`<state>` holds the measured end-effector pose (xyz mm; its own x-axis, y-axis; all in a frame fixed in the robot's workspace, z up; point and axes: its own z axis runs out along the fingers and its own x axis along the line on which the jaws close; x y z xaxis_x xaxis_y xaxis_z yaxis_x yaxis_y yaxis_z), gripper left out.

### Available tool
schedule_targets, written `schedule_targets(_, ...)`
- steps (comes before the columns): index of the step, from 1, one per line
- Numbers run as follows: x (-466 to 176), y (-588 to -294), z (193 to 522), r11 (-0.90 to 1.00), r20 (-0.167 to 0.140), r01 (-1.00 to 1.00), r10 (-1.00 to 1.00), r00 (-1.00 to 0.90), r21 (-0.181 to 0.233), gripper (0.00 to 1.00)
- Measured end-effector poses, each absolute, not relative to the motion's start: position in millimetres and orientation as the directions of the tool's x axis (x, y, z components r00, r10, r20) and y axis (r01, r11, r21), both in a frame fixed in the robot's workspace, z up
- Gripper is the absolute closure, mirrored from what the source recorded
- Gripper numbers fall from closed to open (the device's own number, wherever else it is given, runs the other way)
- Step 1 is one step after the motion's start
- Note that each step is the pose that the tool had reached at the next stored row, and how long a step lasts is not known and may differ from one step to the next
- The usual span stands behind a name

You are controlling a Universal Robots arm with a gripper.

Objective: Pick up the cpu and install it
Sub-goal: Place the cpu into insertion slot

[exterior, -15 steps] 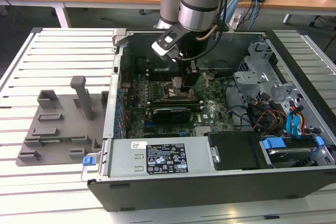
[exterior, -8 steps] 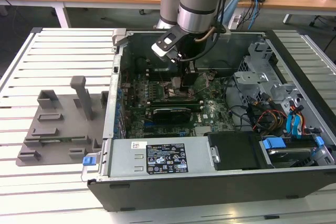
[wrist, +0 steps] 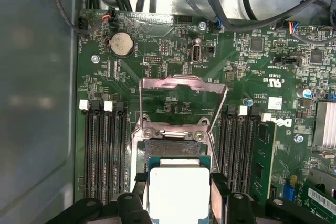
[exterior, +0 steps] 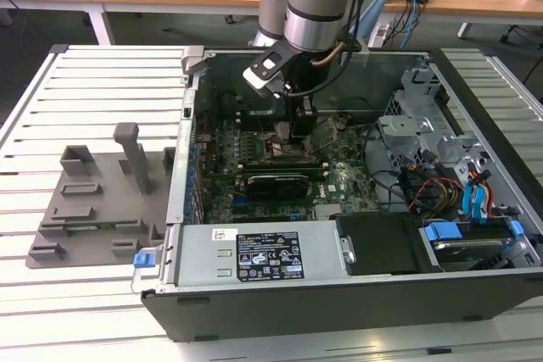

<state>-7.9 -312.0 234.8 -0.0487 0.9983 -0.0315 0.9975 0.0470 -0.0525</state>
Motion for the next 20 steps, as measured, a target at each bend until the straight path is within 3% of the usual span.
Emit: schedule_targets(20,-8,-312,224,0.047,-0.032,0.998,0.998,-0.049,-0.052,0.45)
